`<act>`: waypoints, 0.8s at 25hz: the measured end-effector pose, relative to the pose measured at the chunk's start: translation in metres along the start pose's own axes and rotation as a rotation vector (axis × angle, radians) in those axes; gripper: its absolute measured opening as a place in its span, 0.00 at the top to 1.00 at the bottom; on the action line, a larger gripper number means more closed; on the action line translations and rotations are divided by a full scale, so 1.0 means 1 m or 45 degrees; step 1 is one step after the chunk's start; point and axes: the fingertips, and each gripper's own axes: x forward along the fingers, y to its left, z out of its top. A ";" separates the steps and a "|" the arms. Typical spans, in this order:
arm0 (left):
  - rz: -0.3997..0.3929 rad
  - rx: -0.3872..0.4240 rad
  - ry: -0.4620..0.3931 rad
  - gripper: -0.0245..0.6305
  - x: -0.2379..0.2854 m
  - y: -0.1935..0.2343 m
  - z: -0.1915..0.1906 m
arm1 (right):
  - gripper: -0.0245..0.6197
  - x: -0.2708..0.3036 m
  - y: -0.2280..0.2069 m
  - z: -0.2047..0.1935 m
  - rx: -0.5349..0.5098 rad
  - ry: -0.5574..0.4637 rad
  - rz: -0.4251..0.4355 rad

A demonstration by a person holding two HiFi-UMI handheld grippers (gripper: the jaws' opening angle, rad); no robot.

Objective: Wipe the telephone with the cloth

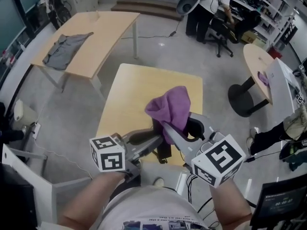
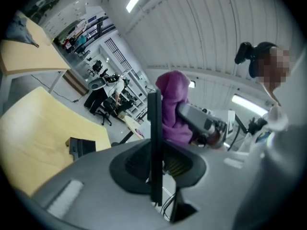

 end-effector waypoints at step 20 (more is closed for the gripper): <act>0.030 -0.036 -0.165 0.84 -0.013 0.006 0.031 | 0.78 -0.031 0.039 -0.104 0.106 0.217 0.062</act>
